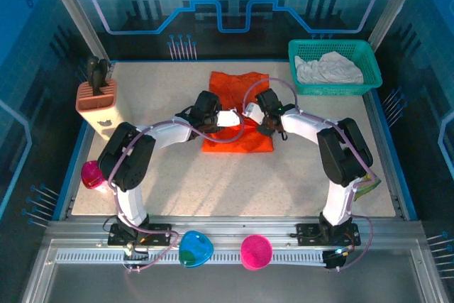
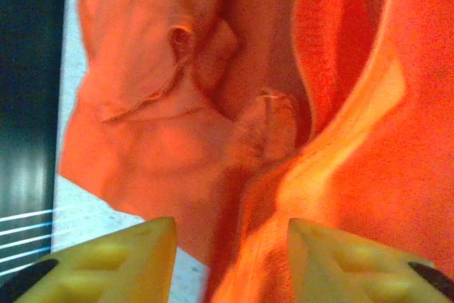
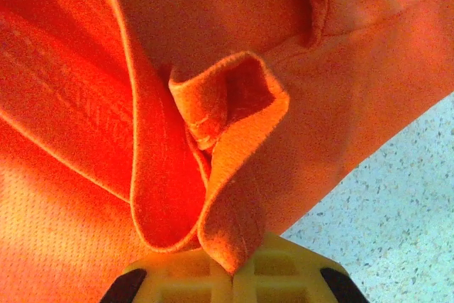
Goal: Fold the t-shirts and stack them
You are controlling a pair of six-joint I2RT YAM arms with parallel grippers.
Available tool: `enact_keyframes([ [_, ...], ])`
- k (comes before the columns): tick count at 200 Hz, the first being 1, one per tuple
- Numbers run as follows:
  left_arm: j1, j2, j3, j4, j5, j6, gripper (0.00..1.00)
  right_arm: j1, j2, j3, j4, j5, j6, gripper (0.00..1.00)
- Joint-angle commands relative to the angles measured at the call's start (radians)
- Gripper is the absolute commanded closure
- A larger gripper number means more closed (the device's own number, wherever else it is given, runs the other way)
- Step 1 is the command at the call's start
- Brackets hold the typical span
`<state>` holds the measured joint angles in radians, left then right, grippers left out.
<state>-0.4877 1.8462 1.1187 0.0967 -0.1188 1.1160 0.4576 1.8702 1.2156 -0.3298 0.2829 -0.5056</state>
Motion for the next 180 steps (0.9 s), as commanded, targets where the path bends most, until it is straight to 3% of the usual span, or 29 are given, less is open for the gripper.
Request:
enact_keyframes([
  [1,0.008,0.005,-0.020,0.168,-0.054,-0.033,0.37,-0.016,0.010,0.027,0.058,0.067,0.071,0.77],
  [16,0.008,-0.007,-0.035,0.246,-0.116,-0.052,0.29,-0.017,-0.010,0.013,0.106,0.100,0.089,0.71],
  [48,0.014,-0.059,-0.061,0.361,-0.236,-0.067,0.23,-0.021,-0.111,-0.044,0.242,0.141,0.105,0.60],
  [88,0.023,-0.243,-0.145,0.356,-0.196,-0.111,0.21,-0.019,-0.283,-0.134,0.291,0.024,0.014,0.51],
  [107,0.023,-0.377,-0.212,0.227,-0.033,-0.065,0.22,-0.019,-0.351,-0.156,0.182,-0.083,-0.125,0.47],
  [120,0.024,-0.464,-0.241,0.034,0.117,0.033,0.21,-0.019,-0.387,-0.162,0.054,-0.175,-0.254,0.44],
  [129,0.024,-0.501,-0.235,-0.122,0.164,0.084,0.21,-0.017,-0.406,-0.164,-0.039,-0.229,-0.334,0.42],
  [155,0.020,-0.521,-0.203,-0.424,0.164,0.174,0.22,-0.018,-0.430,-0.151,-0.236,-0.349,-0.463,0.37],
  [180,0.004,-0.522,-0.257,-0.471,0.123,0.255,0.22,-0.013,-0.395,-0.121,-0.312,-0.382,-0.497,0.35],
])
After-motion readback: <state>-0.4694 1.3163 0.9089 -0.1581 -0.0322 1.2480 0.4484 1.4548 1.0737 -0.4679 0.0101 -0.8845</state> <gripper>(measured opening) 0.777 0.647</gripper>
